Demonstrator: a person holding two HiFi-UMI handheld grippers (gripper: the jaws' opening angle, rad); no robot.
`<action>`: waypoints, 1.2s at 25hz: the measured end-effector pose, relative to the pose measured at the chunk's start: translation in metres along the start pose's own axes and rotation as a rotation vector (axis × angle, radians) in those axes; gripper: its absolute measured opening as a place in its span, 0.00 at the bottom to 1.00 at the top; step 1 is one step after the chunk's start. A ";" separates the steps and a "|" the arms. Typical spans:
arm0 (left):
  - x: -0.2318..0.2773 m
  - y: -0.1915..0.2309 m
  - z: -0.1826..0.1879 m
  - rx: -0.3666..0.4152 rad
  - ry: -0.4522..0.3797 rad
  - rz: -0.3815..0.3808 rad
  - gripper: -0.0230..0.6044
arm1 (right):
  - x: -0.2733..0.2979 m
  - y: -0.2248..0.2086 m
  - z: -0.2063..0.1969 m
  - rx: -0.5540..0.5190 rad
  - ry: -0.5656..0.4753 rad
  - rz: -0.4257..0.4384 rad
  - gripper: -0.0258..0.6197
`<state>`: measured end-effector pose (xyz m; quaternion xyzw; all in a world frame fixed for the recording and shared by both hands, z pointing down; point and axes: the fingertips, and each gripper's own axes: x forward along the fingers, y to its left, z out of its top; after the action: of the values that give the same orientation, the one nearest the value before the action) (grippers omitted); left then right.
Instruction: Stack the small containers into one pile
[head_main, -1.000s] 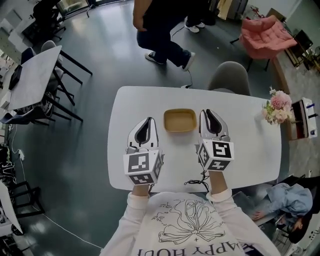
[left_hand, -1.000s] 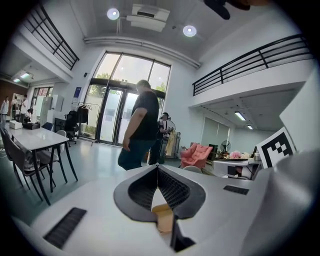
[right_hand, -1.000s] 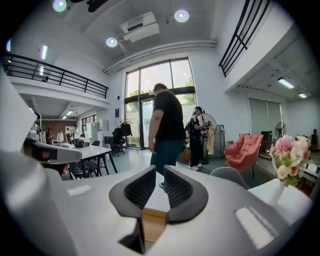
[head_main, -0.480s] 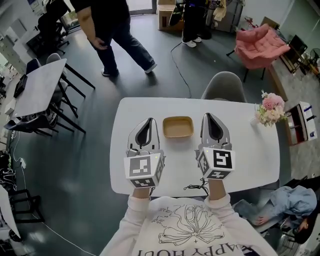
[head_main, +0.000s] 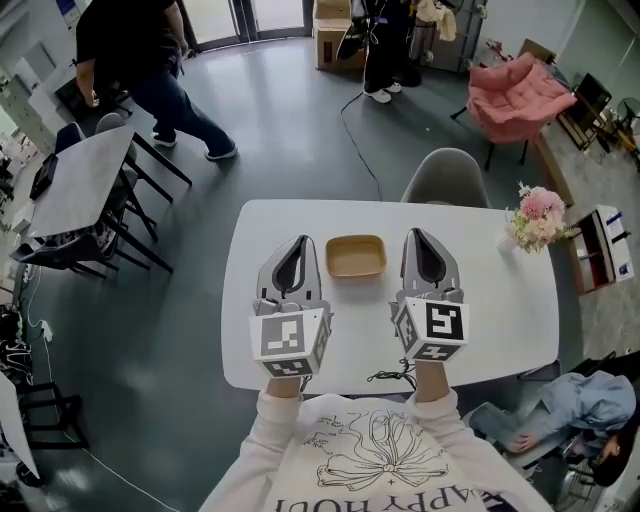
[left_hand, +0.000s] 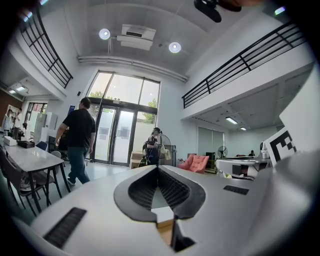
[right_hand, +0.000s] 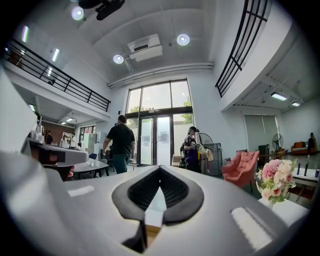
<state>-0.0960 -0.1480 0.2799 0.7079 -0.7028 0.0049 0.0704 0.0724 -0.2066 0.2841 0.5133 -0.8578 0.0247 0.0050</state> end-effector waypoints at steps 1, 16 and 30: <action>-0.001 0.000 0.000 0.000 -0.001 -0.001 0.05 | -0.001 0.000 0.000 0.002 0.000 0.000 0.06; -0.003 0.006 0.003 -0.003 -0.005 0.008 0.05 | 0.002 0.005 0.001 -0.003 0.005 0.006 0.06; 0.002 0.005 -0.001 -0.006 0.000 0.000 0.05 | 0.007 0.003 -0.002 -0.008 0.011 0.007 0.06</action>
<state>-0.1012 -0.1503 0.2818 0.7076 -0.7028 0.0028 0.0727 0.0661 -0.2110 0.2857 0.5104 -0.8595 0.0240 0.0117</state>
